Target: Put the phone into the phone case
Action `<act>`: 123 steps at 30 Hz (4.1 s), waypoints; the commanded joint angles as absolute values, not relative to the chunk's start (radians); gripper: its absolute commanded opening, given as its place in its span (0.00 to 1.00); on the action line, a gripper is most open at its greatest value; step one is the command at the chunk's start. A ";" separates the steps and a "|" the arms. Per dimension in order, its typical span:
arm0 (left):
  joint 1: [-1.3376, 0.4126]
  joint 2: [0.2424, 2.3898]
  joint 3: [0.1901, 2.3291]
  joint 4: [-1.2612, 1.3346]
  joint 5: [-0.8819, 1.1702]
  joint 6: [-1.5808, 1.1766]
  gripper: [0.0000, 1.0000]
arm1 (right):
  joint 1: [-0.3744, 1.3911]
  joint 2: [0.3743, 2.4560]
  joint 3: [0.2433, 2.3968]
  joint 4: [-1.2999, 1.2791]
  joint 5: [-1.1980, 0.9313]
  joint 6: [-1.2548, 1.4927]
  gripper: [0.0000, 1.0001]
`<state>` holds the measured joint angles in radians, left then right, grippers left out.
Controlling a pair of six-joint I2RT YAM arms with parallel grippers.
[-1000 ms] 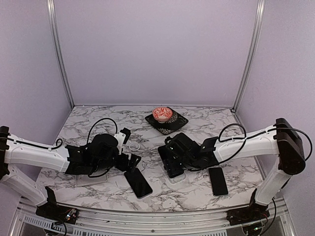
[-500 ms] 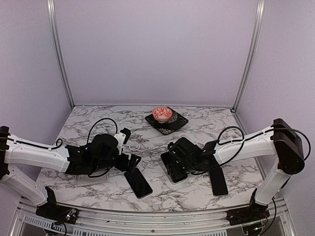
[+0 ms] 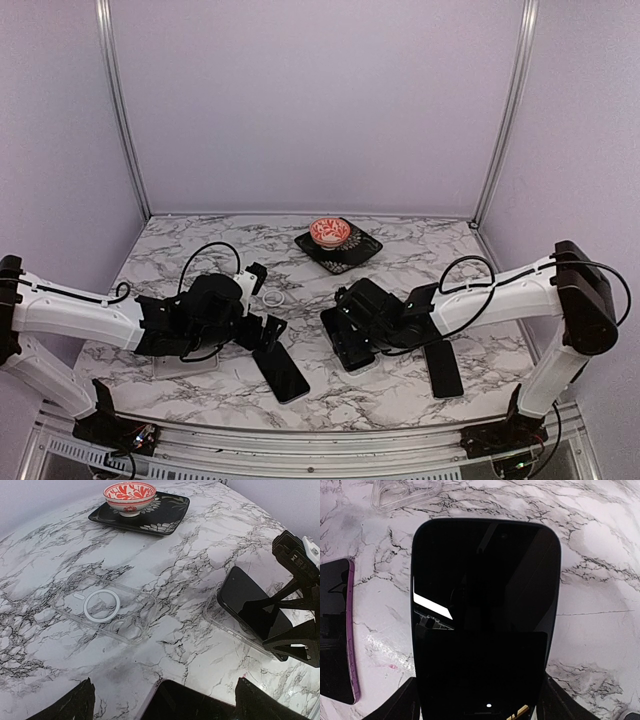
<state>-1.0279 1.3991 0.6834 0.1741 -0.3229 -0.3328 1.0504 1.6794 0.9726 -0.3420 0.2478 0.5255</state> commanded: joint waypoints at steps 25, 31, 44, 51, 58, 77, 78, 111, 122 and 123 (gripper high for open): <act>-1.022 1.428 0.745 0.142 -0.305 -0.312 0.99 | 1.015 1.651 0.947 -0.212 0.271 0.452 0.39; -1.022 1.431 0.743 0.143 -0.308 -0.310 0.99 | 1.008 1.646 0.898 -0.129 0.281 0.434 0.39; -1.021 1.439 0.734 0.146 -0.303 -0.322 0.99 | 0.997 1.632 0.832 -0.112 0.285 0.453 0.38; -1.022 1.447 0.732 0.149 -0.301 -0.328 0.99 | 0.999 1.615 0.822 -0.121 0.236 0.499 0.38; -1.022 1.445 0.730 0.147 -0.302 -0.328 0.99 | 1.005 1.609 0.830 -0.185 0.245 0.534 0.42; -1.022 1.448 0.758 0.130 -0.301 -0.302 0.99 | 1.002 1.627 0.930 -0.399 0.139 0.488 0.99; -1.022 1.450 0.760 0.128 -0.301 -0.299 0.99 | 1.000 1.631 0.939 -0.411 0.120 0.475 0.99; -1.022 1.469 0.791 0.115 -0.271 -0.299 0.99 | 1.046 1.827 1.127 -0.600 0.157 0.480 0.55; -1.019 1.505 0.822 0.210 -0.179 -0.349 0.99 | 1.041 1.676 1.016 -0.424 0.185 0.506 0.43; -1.017 1.515 0.834 0.221 -0.155 -0.359 0.99 | 1.037 1.663 0.996 -0.395 0.180 0.510 0.42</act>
